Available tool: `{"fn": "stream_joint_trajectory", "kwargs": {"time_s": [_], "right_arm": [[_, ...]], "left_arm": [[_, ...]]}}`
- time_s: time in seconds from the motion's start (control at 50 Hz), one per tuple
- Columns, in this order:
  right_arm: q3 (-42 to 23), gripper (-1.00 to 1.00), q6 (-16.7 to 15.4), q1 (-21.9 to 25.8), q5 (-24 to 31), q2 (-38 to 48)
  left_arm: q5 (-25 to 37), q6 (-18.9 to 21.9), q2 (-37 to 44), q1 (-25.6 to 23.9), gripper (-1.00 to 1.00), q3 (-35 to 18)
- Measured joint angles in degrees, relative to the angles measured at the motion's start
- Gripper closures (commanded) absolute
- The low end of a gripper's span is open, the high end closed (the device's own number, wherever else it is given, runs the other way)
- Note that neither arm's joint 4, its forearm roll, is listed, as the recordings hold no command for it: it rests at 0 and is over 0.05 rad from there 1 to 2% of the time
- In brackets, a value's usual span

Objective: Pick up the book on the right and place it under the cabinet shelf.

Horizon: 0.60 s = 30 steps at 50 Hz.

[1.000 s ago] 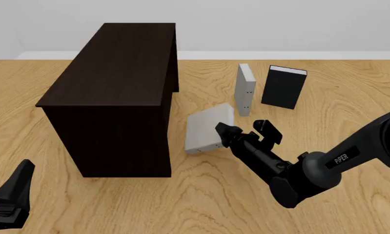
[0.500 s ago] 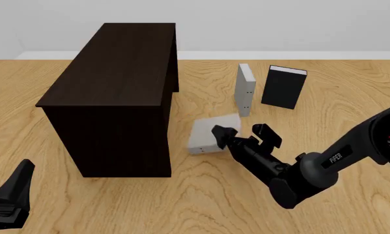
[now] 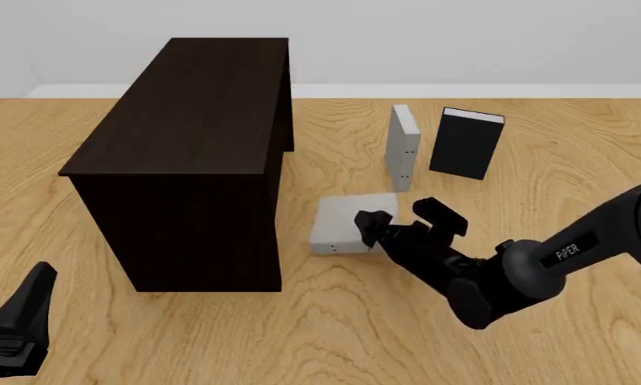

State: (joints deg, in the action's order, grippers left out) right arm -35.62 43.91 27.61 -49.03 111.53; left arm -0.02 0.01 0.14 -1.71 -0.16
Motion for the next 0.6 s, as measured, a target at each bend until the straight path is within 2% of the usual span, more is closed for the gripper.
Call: {"fn": "stream_joint_trajectory", "kwargs": {"time_s": [0.6], "right_arm": [[-2.0,-1.00,-8.7,-3.5,12.2,-4.9]], "left_arm": [[0.0,0.0,0.1,0.0,-1.00,0.0]]}}
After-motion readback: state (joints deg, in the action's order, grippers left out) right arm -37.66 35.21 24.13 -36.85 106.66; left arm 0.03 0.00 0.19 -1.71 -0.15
